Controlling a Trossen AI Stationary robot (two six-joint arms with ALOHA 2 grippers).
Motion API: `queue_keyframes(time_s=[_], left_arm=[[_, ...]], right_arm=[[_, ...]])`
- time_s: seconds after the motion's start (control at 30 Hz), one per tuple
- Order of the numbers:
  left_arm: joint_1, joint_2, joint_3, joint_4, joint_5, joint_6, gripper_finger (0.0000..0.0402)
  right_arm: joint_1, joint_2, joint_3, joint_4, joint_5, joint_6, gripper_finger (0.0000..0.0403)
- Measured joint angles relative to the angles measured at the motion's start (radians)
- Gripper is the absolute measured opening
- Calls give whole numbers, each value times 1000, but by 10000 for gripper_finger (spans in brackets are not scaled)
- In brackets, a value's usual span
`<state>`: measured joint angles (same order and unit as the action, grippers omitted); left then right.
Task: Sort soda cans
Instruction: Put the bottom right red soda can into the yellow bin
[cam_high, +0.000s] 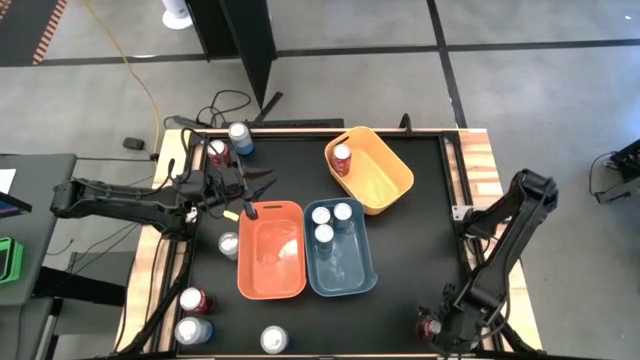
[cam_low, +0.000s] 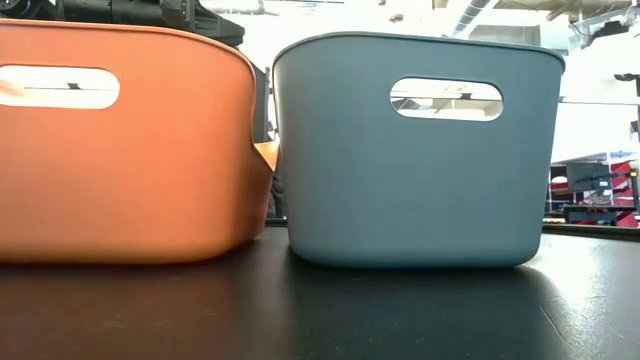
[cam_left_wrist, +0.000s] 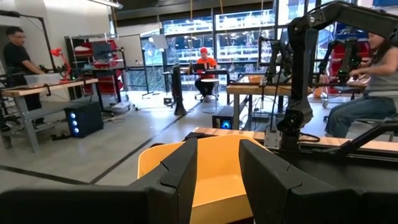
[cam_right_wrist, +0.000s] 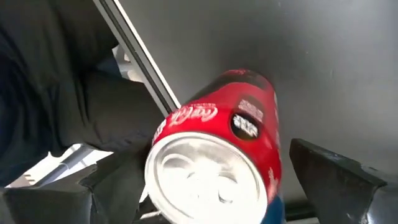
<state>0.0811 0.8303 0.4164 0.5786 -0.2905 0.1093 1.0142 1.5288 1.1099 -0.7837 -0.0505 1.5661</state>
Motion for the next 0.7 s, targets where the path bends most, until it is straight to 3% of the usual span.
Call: queue_keyframes(time_s=[0.33, 0.6, 0.7], left_arm=[[0, 0, 0, -3, 0, 22, 114], [0, 0, 0, -4, 0, 40, 114], [0, 0, 0, -4, 0, 58, 114]], right_arm=[[5, 77, 1, 14, -6, 0, 377], [-4, 90, 4, 2, 0, 9, 299], [-14, 90, 3, 1, 5, 8, 297]])
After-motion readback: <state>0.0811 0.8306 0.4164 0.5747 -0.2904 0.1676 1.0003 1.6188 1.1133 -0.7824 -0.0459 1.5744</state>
